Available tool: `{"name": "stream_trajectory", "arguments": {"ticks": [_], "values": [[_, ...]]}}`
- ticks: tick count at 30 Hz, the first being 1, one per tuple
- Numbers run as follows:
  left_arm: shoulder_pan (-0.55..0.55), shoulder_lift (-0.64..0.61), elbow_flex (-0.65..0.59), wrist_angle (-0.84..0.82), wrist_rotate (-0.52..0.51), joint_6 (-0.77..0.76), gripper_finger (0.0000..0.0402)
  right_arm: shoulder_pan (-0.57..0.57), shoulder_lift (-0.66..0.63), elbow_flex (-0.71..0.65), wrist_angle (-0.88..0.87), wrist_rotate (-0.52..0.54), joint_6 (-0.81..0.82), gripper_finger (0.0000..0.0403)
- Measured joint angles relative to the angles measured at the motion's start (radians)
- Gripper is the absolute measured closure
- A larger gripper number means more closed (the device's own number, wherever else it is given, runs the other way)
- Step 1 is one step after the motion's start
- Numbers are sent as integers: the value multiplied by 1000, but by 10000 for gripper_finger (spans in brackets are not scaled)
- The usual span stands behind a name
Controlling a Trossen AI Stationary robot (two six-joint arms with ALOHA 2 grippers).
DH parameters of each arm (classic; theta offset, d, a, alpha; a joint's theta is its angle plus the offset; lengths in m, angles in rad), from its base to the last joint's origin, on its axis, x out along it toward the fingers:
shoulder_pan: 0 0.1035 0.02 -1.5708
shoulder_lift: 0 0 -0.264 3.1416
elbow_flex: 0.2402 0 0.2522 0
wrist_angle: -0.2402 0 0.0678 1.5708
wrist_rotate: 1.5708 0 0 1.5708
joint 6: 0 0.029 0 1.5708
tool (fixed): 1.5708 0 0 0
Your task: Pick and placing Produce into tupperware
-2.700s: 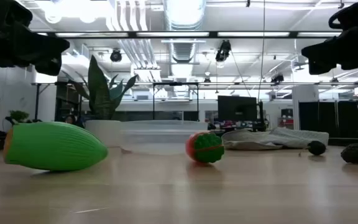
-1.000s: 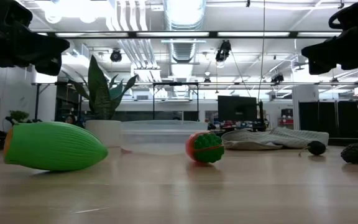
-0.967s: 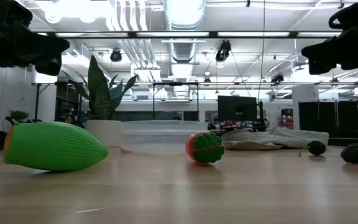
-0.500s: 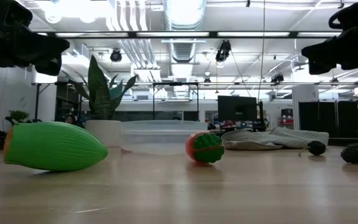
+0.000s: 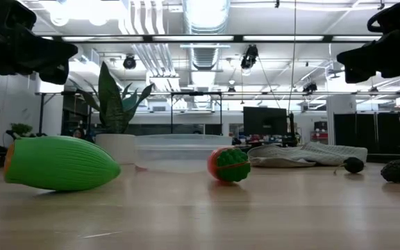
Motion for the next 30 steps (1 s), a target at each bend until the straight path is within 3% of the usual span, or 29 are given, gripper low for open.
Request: {"name": "stream_trajectory", "arguments": {"ticks": [25, 30], "values": [[0, 0, 0, 1, -9, 1, 402, 0, 0, 0, 7, 0, 124, 394], [0, 0, 0, 1, -9, 1, 402, 0, 0, 0, 12, 0, 246, 394]]}}
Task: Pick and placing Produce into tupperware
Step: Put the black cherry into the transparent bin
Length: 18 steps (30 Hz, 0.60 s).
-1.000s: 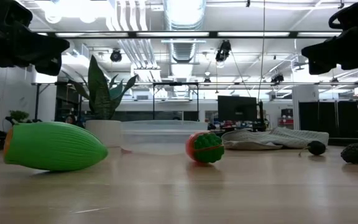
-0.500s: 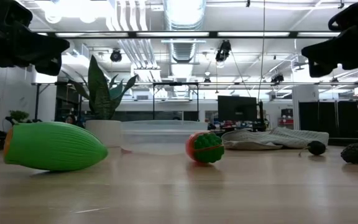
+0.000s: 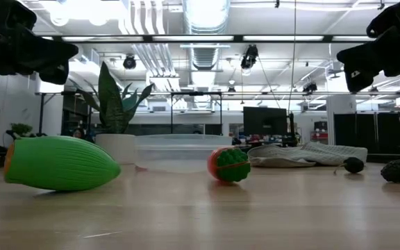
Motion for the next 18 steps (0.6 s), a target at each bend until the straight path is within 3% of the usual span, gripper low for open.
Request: {"name": "stream_trajectory", "arguments": {"ticks": [3, 11, 18], "values": [[0, 0, 0, 0, 0, 0, 402, 0, 0, 0, 4, 0, 23, 394], [0, 0, 0, 0, 0, -1, 402, 0, 0, 0, 10, 0, -132, 394], [0, 0, 0, 3, -24, 5, 402, 0, 0, 0, 12, 43, -34, 385]]}}
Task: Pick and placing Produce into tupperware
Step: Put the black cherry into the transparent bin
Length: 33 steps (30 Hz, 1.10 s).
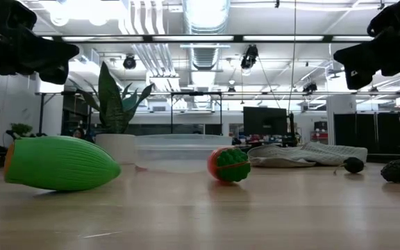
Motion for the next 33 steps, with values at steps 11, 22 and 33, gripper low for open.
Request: {"name": "stream_trajectory", "arguments": {"ticks": [11, 22, 33], "values": [[0, 0, 0, 5, -34, -12, 402, 0, 0, 0, 14, 2, 62, 225], [0, 0, 0, 49, -34, -12, 402, 9, 177, 223, -95, 2, -62, 153], [0, 0, 0, 49, -34, -11, 402, 9, 647, 572, -513, -31, -3, 164]]}}
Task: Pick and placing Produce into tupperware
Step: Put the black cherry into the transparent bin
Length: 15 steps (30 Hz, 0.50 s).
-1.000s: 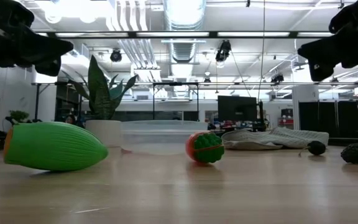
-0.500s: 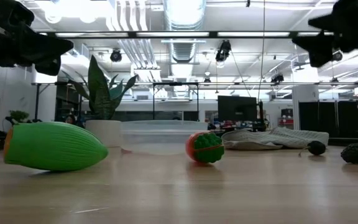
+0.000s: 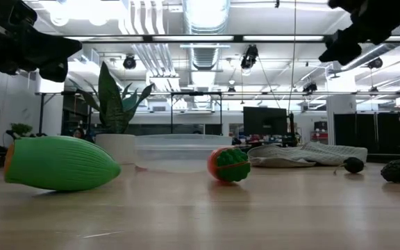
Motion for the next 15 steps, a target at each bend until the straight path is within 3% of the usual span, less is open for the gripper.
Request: {"name": "stream_trajectory", "arguments": {"ticks": [5, 15], "values": [[0, 0, 0, 0, 0, 0, 402, 3, 190, 94, -131, -16, -12, 161], [0, 0, 0, 0, 0, 0, 402, 3, 479, 106, -139, -28, -16, 166]]}}
